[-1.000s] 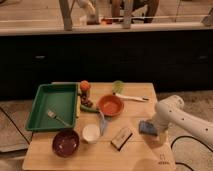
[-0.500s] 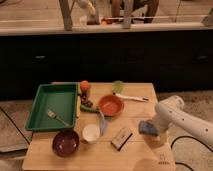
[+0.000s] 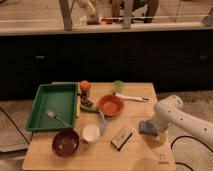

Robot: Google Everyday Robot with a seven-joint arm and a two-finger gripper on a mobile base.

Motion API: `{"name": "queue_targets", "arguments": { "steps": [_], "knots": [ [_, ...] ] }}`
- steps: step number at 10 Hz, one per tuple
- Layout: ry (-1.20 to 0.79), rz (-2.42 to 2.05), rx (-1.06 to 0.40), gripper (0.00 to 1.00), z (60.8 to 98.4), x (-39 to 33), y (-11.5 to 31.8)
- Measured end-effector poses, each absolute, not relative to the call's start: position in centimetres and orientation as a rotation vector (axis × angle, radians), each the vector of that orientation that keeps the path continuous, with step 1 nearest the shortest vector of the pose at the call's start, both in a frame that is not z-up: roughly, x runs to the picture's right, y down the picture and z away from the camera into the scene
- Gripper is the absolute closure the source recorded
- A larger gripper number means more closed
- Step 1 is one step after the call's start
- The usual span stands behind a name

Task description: Place sponge in paper cup

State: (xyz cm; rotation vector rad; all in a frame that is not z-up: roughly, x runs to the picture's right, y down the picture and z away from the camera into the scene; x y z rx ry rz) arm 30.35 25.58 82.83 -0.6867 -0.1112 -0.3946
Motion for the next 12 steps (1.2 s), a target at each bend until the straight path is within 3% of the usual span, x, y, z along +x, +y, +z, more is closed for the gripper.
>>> {"name": "queue_targets", "arguments": {
  "steps": [12],
  "knots": [
    [-0.115, -0.454, -0.675, 0.2, 83.18, 30.75, 25.78]
  ]
}}
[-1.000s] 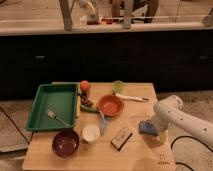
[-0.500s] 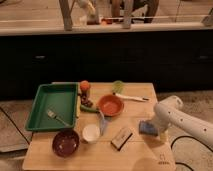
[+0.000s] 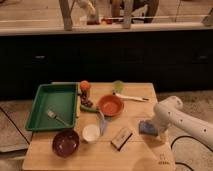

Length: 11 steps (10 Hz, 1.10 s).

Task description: Place sponge in paper cup

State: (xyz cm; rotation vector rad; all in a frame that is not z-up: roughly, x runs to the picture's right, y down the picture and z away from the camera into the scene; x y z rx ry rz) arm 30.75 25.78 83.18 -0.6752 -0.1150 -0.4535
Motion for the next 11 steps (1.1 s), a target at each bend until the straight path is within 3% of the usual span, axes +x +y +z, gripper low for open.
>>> {"name": "queue_targets", "arguments": {
  "steps": [11],
  "knots": [
    [-0.12, -0.485, -0.659, 0.2, 83.55, 30.74, 25.85]
  ]
}}
